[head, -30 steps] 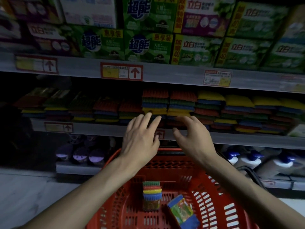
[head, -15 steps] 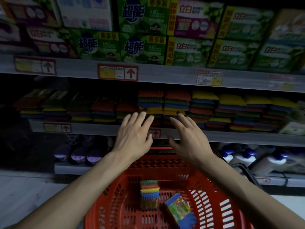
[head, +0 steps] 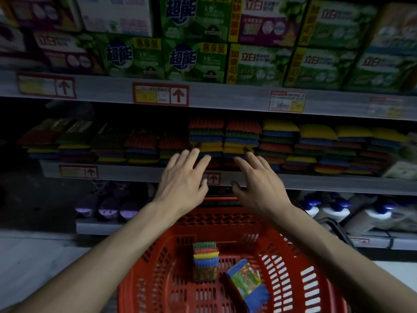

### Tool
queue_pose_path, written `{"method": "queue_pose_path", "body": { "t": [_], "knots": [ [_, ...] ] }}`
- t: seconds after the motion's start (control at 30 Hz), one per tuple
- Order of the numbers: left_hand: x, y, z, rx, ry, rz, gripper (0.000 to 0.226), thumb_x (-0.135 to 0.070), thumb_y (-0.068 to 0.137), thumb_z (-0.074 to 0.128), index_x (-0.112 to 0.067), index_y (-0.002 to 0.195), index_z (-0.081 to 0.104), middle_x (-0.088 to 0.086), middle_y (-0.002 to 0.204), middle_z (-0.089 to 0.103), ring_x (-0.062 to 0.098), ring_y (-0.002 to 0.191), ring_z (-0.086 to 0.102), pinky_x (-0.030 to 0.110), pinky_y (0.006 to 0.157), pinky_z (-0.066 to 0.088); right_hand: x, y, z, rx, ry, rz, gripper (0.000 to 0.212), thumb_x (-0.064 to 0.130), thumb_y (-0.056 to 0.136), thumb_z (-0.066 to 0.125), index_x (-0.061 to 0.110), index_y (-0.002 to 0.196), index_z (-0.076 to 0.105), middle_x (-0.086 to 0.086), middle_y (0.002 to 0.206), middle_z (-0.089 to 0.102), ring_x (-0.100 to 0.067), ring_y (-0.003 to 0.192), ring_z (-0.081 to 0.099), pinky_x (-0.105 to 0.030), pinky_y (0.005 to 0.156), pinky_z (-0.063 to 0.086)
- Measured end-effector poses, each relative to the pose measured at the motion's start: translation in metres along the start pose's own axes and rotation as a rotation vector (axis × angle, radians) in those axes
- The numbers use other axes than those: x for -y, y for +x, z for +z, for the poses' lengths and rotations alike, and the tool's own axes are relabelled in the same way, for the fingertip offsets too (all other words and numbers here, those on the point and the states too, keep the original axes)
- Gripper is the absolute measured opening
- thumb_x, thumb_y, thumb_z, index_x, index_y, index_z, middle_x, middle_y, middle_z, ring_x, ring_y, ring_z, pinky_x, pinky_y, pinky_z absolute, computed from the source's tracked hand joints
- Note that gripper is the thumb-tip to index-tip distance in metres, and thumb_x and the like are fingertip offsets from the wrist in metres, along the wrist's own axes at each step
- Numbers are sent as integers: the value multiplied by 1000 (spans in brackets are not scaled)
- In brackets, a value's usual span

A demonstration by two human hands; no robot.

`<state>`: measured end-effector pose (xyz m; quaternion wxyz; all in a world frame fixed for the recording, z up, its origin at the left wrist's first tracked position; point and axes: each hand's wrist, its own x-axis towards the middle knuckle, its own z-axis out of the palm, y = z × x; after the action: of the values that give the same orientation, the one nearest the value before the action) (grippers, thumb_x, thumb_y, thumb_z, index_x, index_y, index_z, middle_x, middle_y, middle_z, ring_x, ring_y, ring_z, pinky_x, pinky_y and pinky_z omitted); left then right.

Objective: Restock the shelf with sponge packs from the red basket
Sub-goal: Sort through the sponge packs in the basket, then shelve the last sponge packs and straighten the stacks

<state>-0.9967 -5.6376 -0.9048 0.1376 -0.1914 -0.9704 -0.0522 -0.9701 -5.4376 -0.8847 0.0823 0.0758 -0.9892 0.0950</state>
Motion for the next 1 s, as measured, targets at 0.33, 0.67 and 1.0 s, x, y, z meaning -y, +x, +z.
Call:
{"method": "queue_pose_path", "body": {
  "t": [0.33,0.67,1.0],
  "knots": [
    [-7,-17,-4,-25,-54,61,63,-41,100,56,-23,158,36,11,167,25,29,155,20,43,124,21,-3,-16,-1,18,7,-47,71,42,97,58,20,159,31,-14,168,21,-34,155,18,-49,116,39],
    [-29,-68,14,72,-57,135,62,-44,98,59,-21,153,44,9,156,44,28,146,39,44,117,35,-29,-71,6,268,-129,-108,85,48,96,61,28,163,13,-13,171,2,-31,158,4,-48,124,24],
    [-32,-96,62,274,-40,147,51,-38,97,58,-20,145,53,6,142,54,27,131,51,43,105,45,-66,-125,38,520,-214,-106,73,50,99,54,25,160,23,-11,162,29,-31,148,32,-47,115,37]
  ]
}}
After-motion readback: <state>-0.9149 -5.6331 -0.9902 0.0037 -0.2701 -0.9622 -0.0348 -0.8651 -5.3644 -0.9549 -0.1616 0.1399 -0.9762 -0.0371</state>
